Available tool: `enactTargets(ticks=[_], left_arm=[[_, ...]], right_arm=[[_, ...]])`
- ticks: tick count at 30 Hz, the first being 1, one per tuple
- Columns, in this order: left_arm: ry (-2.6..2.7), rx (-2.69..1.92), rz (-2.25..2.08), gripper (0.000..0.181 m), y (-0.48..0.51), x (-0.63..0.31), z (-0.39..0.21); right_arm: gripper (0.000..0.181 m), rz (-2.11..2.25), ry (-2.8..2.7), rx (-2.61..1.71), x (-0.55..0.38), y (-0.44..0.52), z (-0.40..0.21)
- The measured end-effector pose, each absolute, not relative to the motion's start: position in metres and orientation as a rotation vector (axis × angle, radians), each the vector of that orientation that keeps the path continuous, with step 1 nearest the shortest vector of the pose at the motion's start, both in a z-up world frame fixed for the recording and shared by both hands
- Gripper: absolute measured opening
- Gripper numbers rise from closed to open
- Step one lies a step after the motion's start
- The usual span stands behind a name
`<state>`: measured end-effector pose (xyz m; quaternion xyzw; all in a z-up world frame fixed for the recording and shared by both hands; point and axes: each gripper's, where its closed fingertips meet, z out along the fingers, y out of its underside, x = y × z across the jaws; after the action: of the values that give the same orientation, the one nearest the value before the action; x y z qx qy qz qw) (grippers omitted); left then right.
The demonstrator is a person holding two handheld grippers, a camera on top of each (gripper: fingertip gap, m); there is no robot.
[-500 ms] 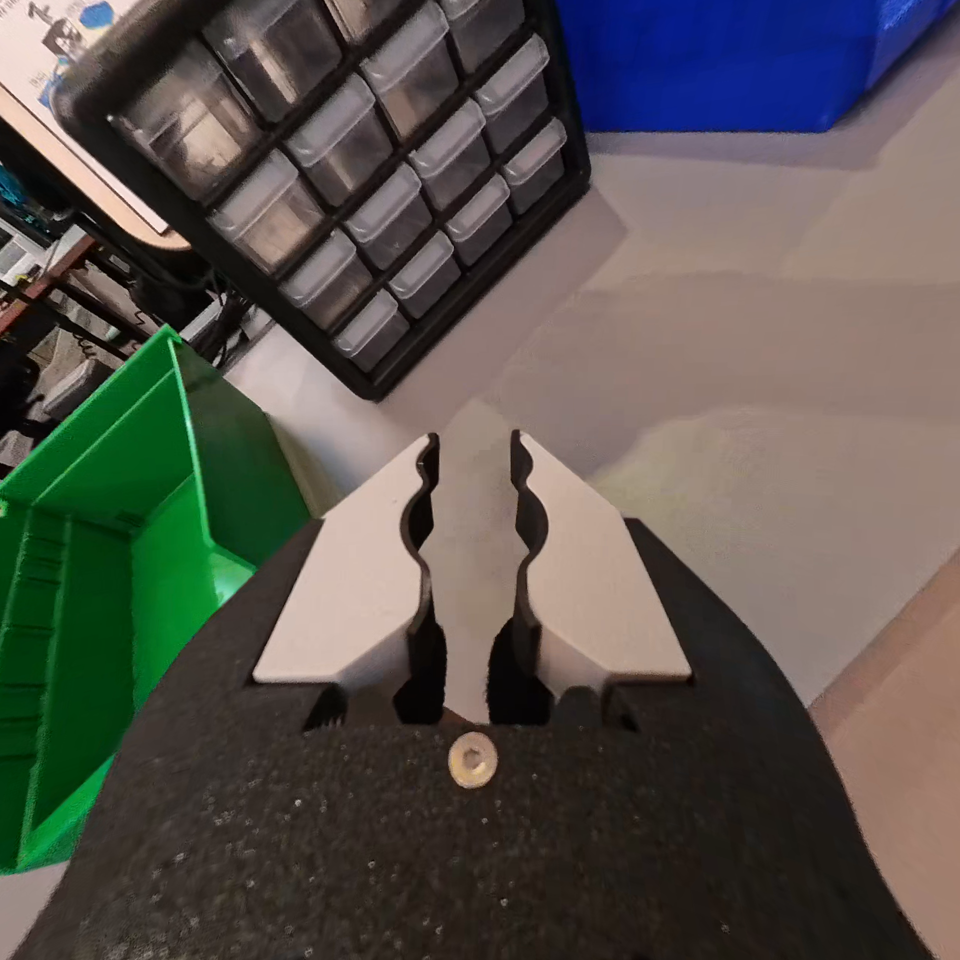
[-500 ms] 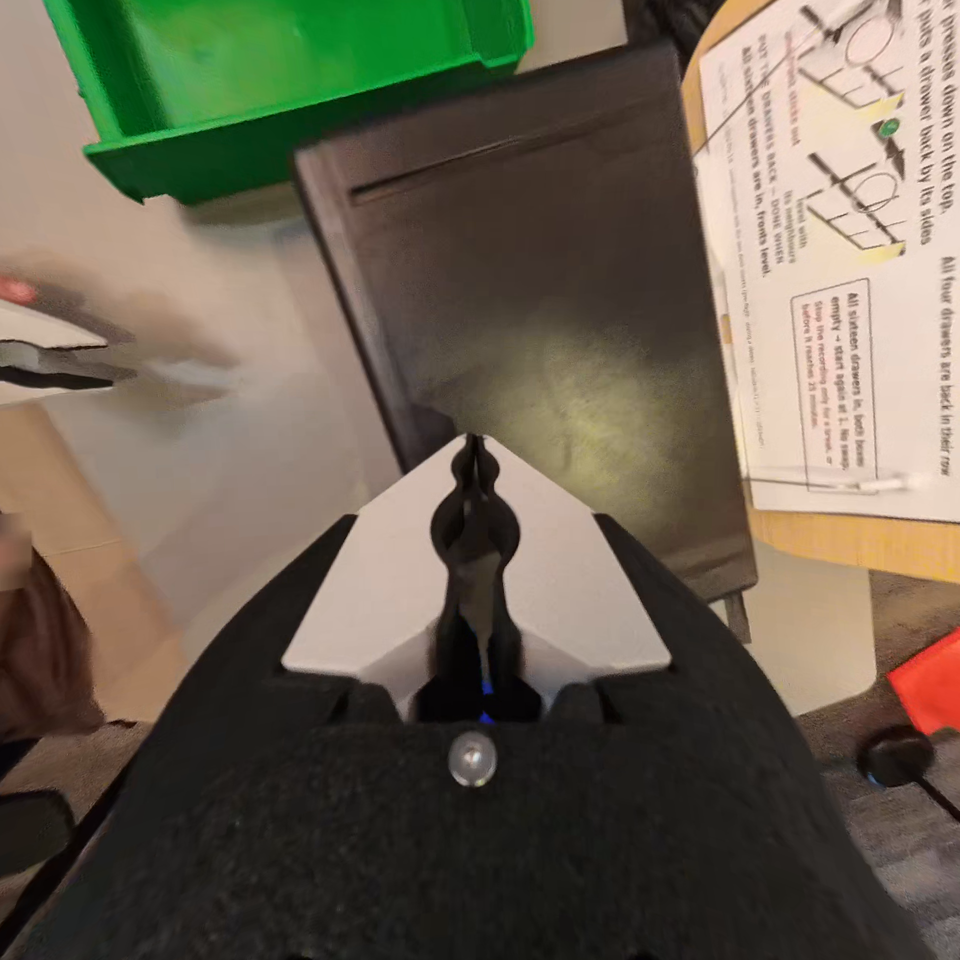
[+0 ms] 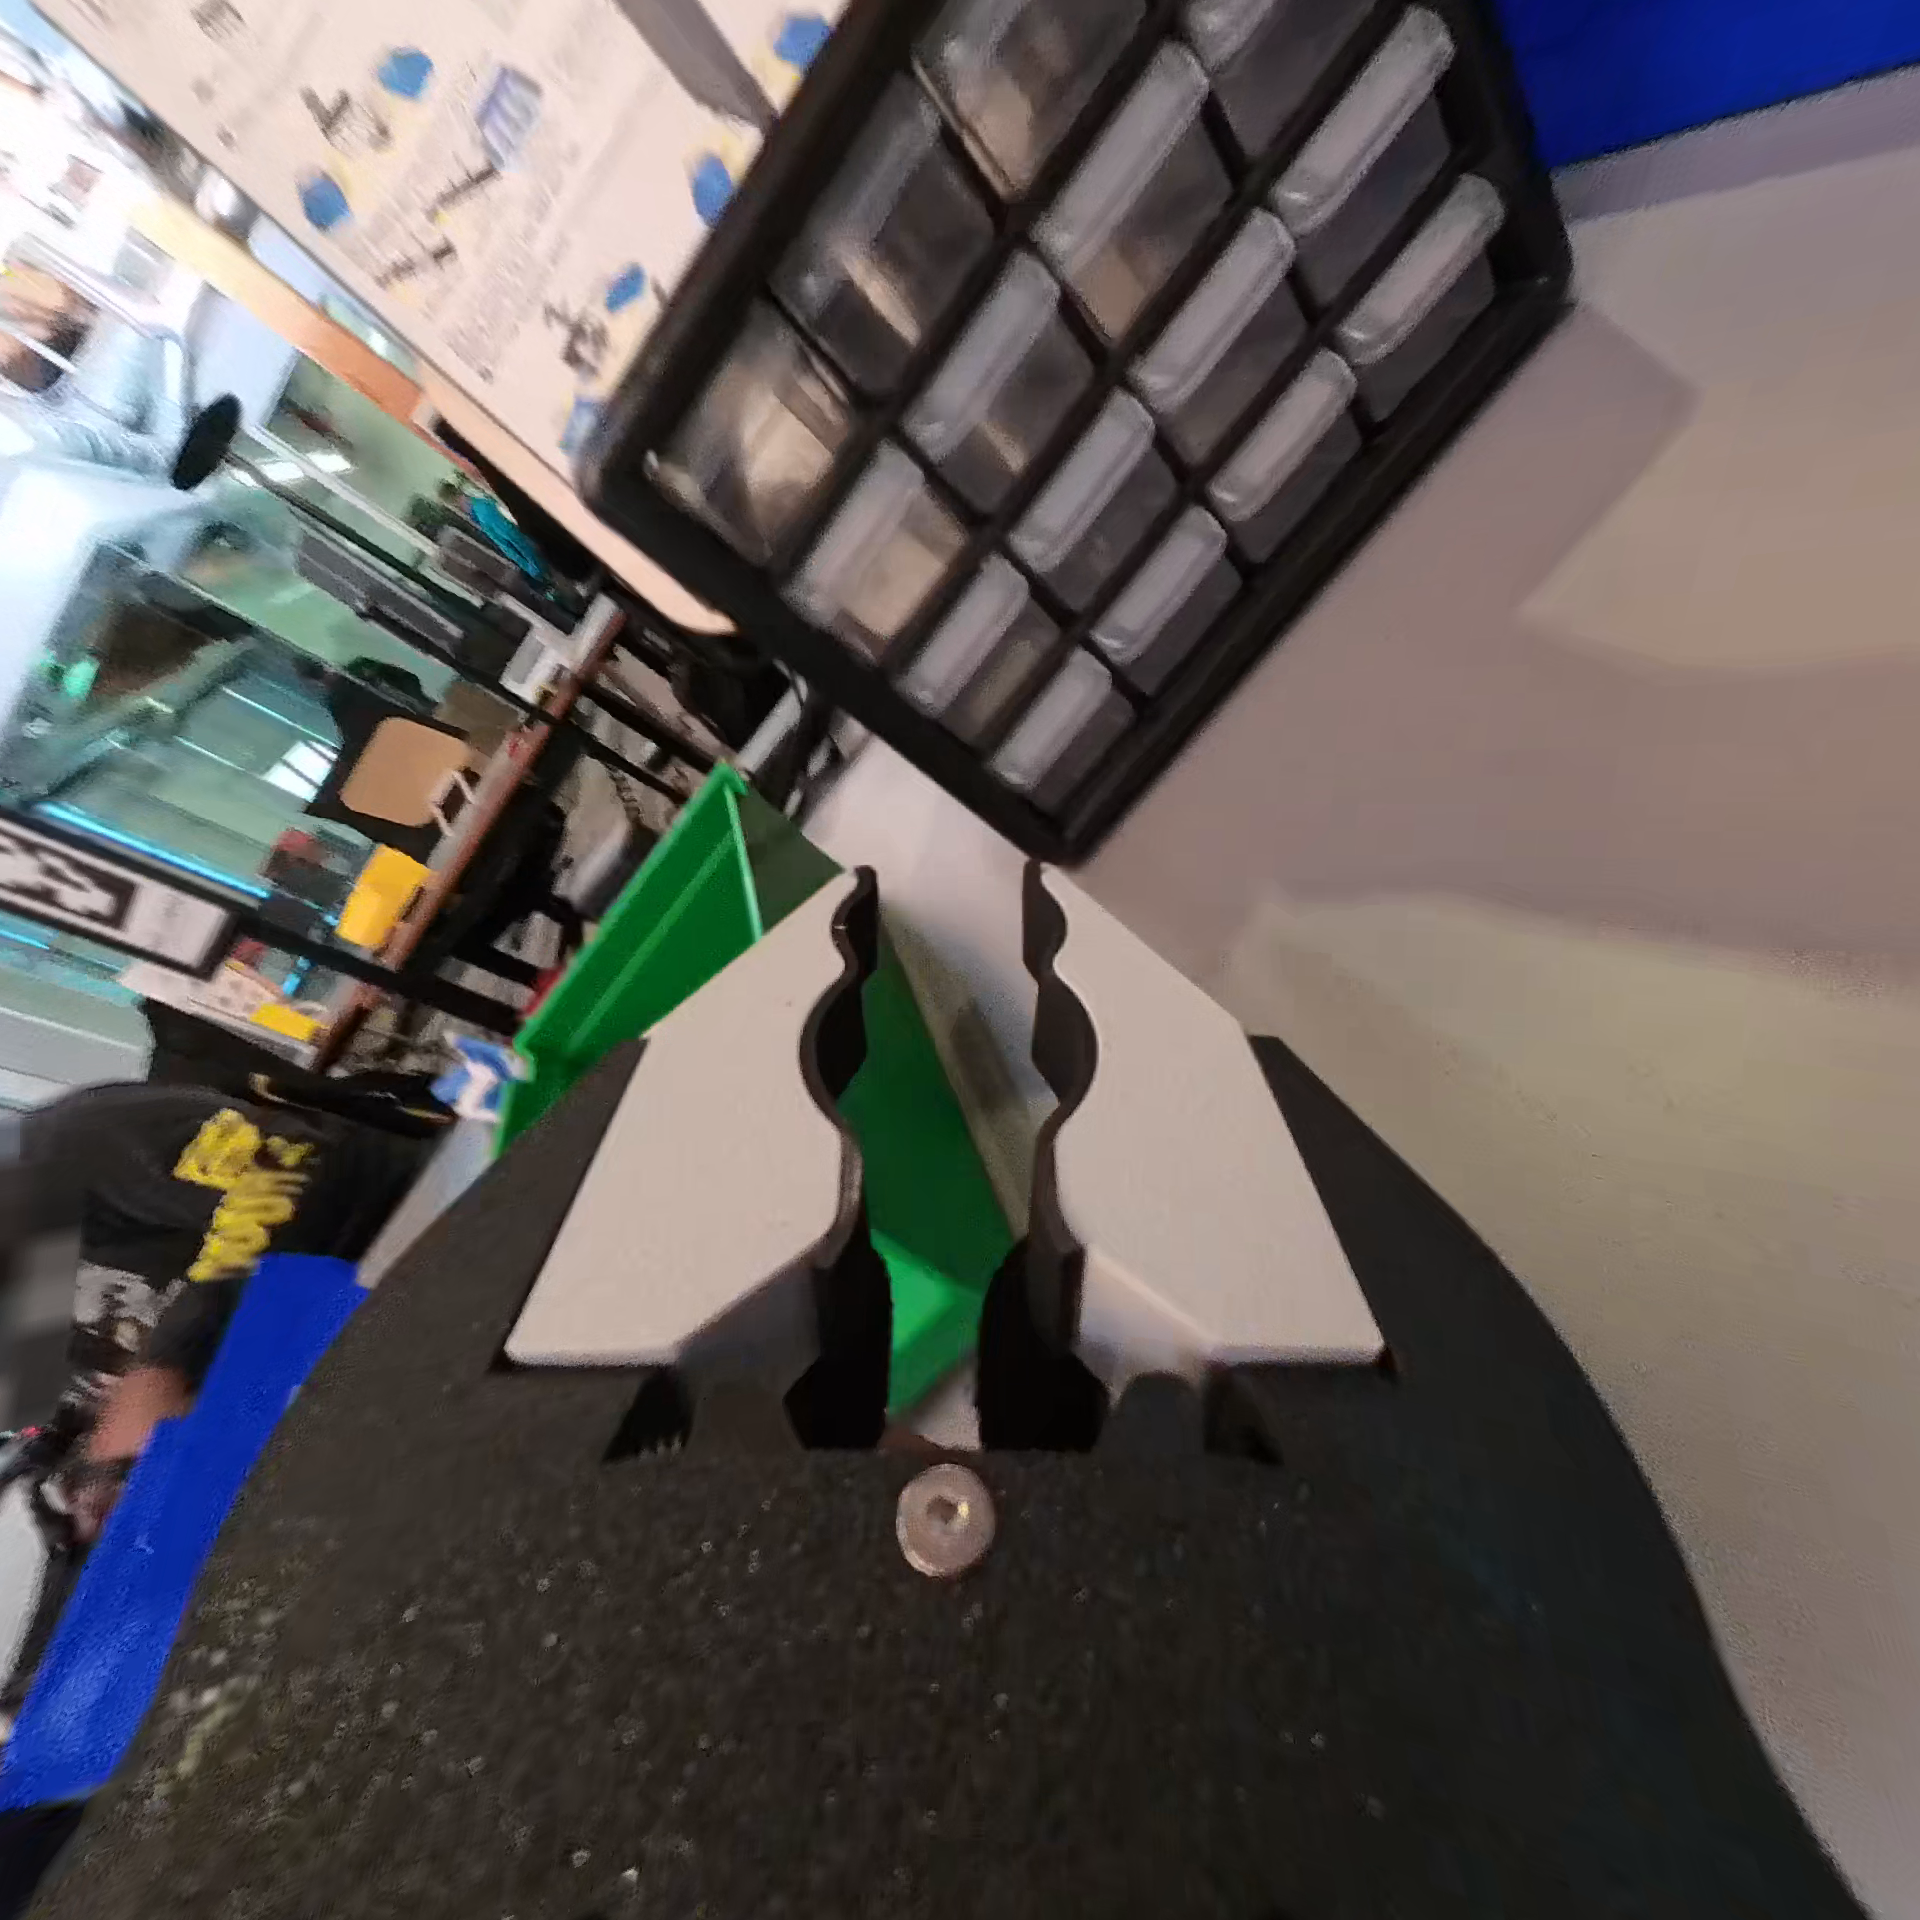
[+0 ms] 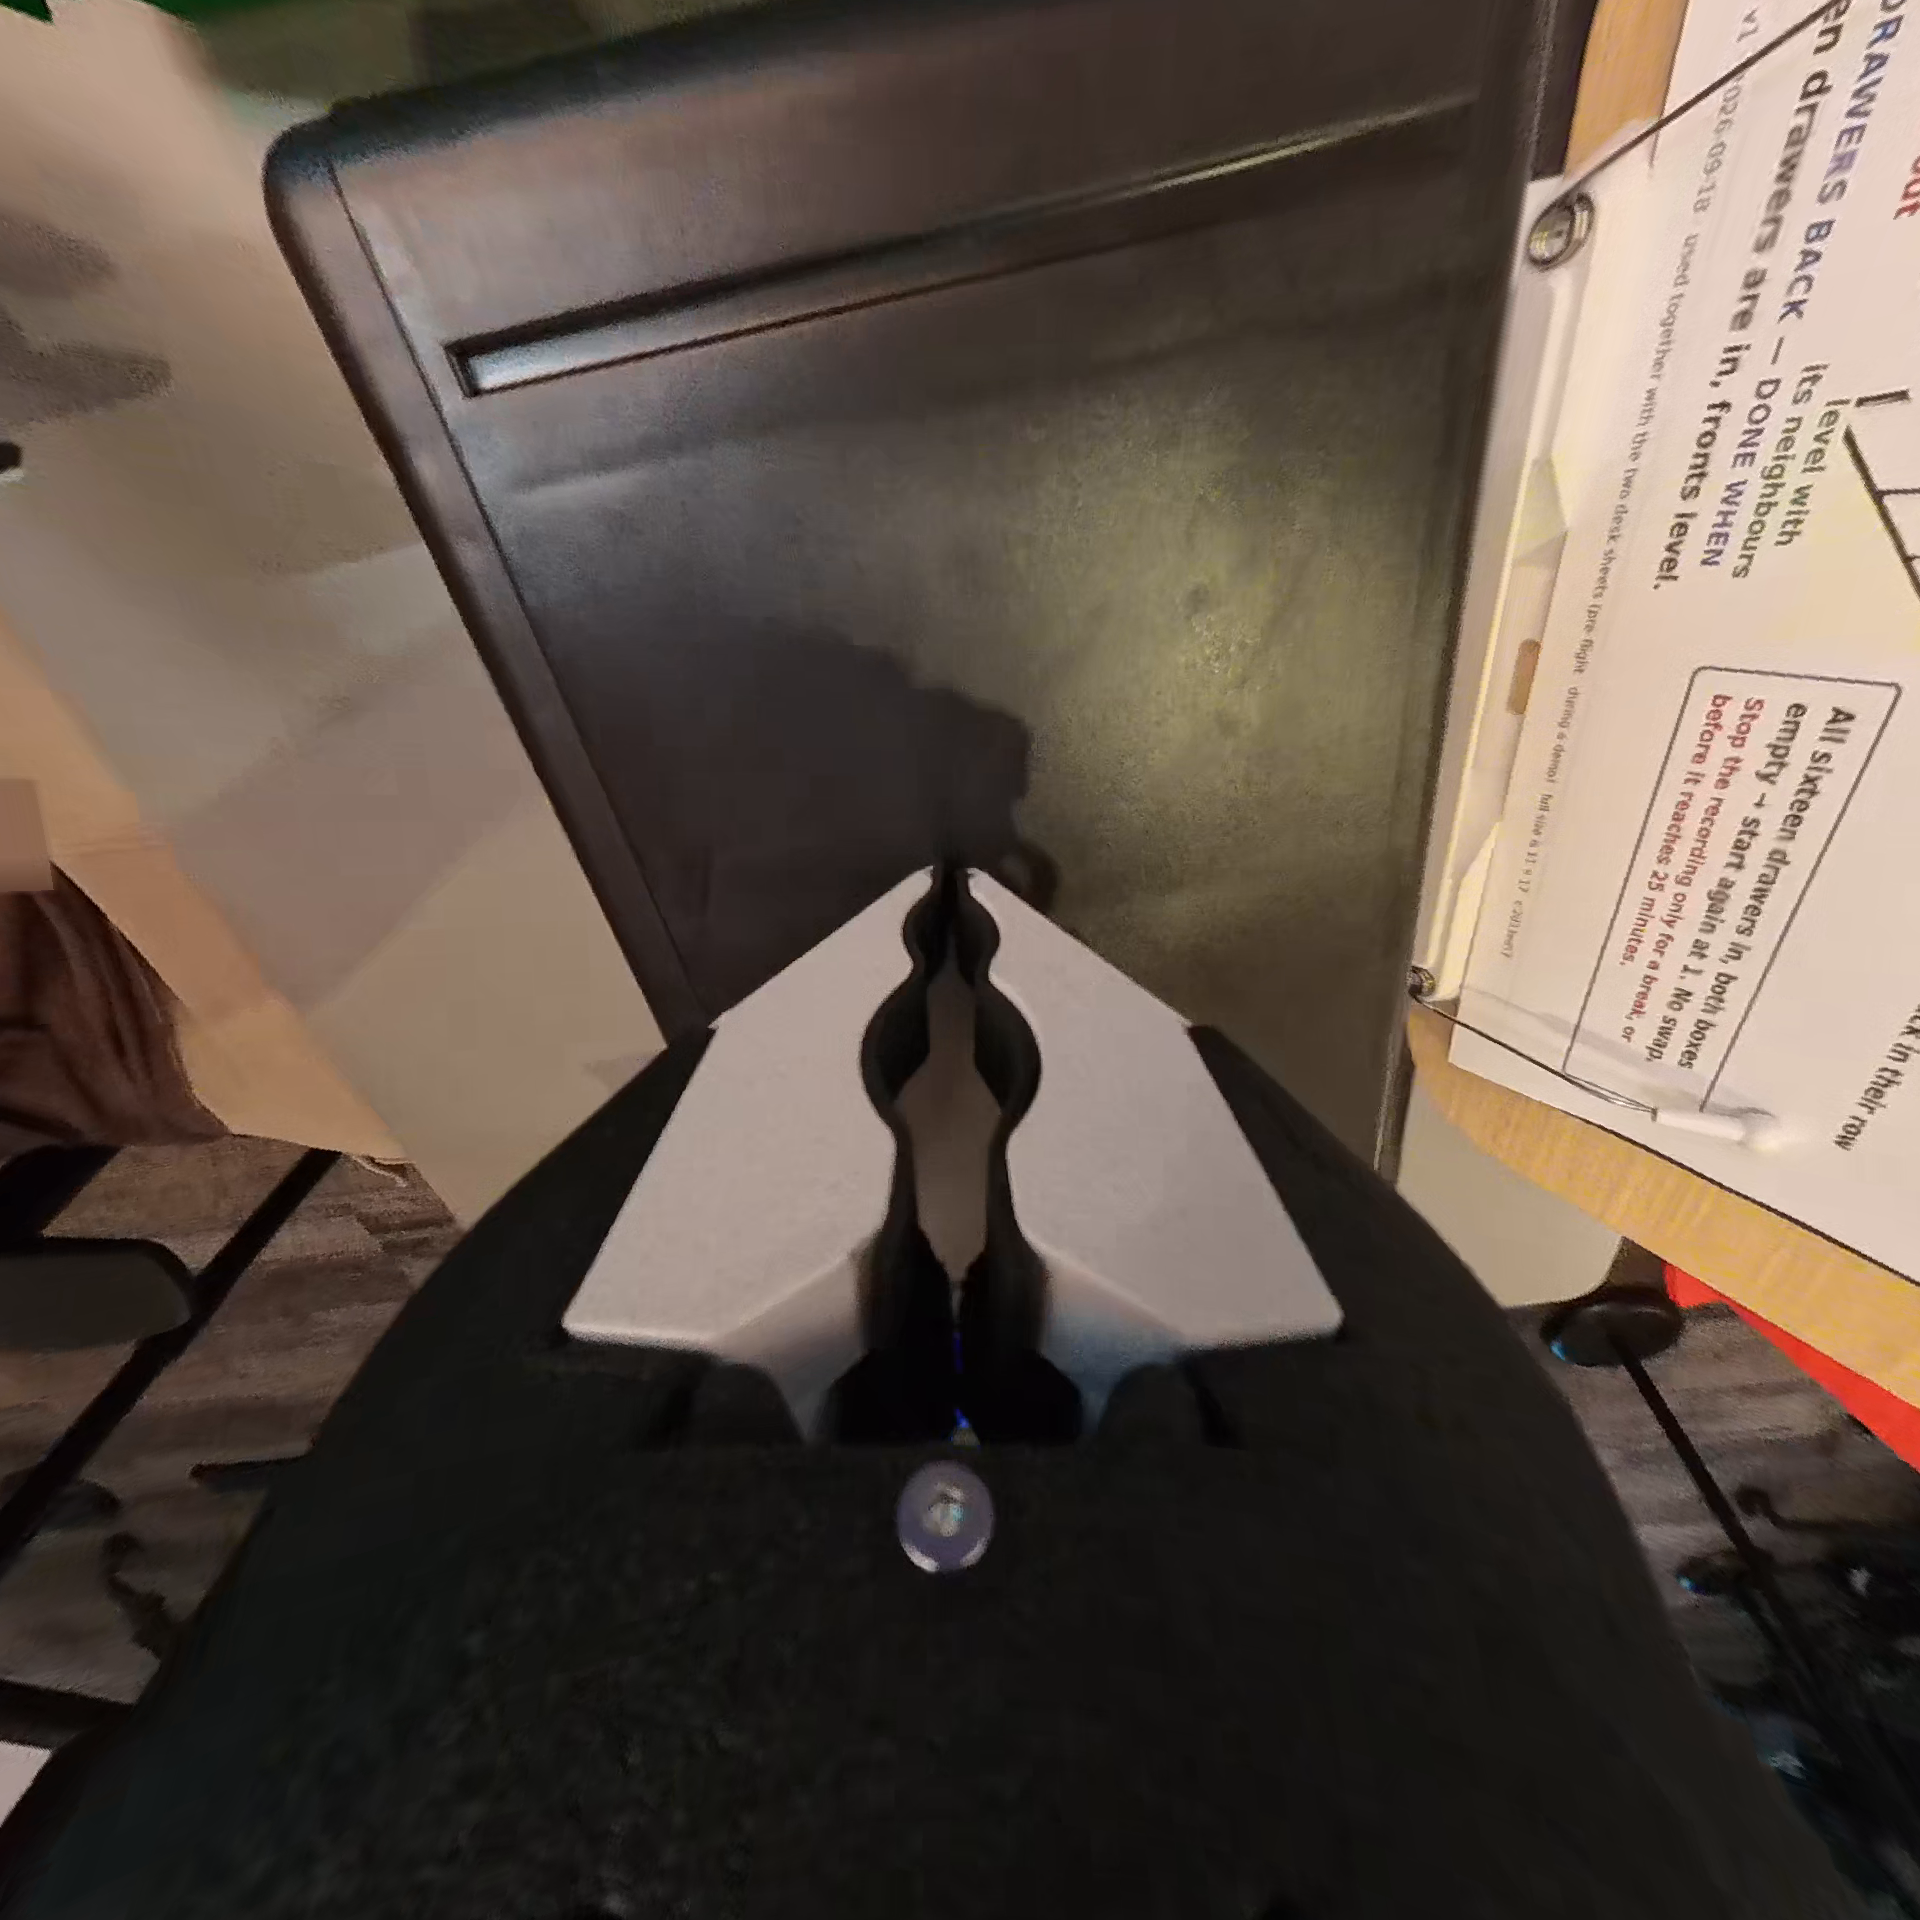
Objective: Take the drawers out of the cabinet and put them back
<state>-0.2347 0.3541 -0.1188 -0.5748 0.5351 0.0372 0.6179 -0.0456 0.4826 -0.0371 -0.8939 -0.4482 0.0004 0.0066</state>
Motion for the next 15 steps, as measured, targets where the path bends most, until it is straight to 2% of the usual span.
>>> enactTargets(ticks=[7,15], left_arm=[[1.176,-1.012,0.418,0.017,0.408,-0.187,-0.049],[1.317,-0.73,0.78,0.019,0.447,-0.138,-0.051]], right_arm=[[0.0,-0.142,-1.476,-2.812,-0.046,0.483,-0.037],[0.0,-0.082,-1.399,-2.85,-0.046,0.483,-0.037]])
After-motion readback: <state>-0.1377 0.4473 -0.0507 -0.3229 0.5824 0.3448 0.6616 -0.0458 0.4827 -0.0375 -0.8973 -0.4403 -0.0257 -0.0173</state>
